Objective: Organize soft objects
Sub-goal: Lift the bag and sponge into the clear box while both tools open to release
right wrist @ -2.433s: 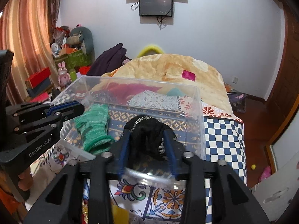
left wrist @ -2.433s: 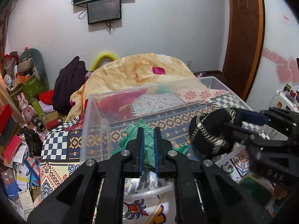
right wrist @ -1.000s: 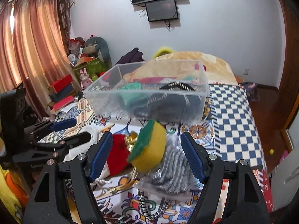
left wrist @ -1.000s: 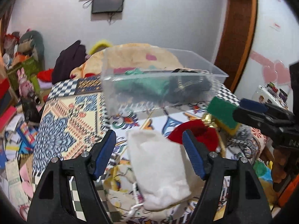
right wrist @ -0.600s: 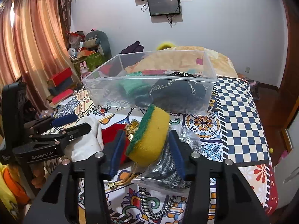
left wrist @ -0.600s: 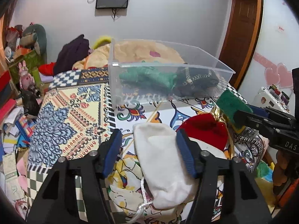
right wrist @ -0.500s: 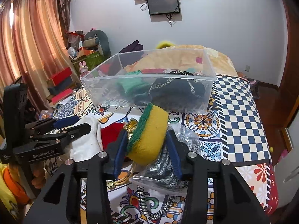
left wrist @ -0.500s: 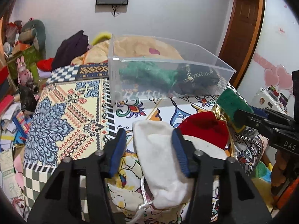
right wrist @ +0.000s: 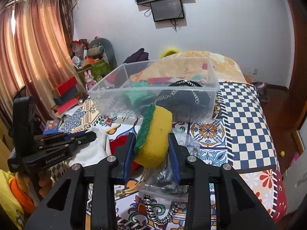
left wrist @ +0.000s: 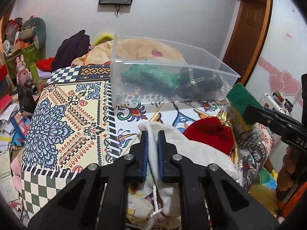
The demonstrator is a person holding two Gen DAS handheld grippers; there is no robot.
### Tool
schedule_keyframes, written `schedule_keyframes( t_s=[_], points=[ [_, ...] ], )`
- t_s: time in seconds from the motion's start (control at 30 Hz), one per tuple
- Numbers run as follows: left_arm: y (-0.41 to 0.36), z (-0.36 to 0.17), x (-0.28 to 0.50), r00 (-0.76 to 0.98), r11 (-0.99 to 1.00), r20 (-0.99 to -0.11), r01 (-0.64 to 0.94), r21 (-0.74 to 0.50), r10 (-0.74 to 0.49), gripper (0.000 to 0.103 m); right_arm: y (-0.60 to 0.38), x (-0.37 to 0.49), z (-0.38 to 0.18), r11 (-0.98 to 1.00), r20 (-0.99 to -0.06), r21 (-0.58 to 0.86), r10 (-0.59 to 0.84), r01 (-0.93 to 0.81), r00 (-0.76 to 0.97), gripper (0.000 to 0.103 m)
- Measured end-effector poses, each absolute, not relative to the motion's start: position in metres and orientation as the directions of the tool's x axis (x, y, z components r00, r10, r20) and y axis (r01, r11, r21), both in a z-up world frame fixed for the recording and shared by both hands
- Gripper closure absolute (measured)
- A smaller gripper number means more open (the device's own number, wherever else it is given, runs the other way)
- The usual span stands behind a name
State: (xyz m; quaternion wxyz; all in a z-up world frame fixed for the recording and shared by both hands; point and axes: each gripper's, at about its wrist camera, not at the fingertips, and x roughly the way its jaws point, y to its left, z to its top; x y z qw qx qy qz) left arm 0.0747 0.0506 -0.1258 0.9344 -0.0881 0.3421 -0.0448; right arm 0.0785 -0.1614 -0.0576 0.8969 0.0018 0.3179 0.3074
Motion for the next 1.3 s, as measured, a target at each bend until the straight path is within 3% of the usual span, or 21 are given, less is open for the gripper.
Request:
schedule_keyframes(
  t_s=[0.53,0.7,0.97,1.17,1.3],
  points=[
    [0.054,-0.078,0.057,0.829,0.963,-0.521,0.073,-0.26,-0.204,0.1,-0.174,0.08,-0.034,0.828,-0.505,0.211,0.548,-0.519,0.667,0.072],
    [0.056,-0.076,0.055,0.822,0.978,-0.548,0.052,-0.203,-0.157,0.1,-0.171,0.079,-0.033,0.825,-0.503,0.203,0.55,-0.528,0.667,0.072],
    [0.042,-0.091,0.046,0.772,0.976,-0.607,0.074,-0.205,-0.185,0.049,-0.173,0.082,-0.038,0.824,-0.52,0.212,0.55,-0.525,0.654,0.072],
    [0.02,-0.103,0.035,0.727,0.97,-0.645,0.134,-0.203,-0.235,0.027,-0.173,0.083,-0.041,0.819,-0.529,0.225,0.558,-0.528,0.64,0.072],
    [0.012,-0.12,0.04,0.669,0.968,-0.701,0.151,-0.2,-0.249,0.022,-0.173,0.081,-0.04,0.816,-0.528,0.224,0.561,-0.533,0.638,0.072]
  ],
)
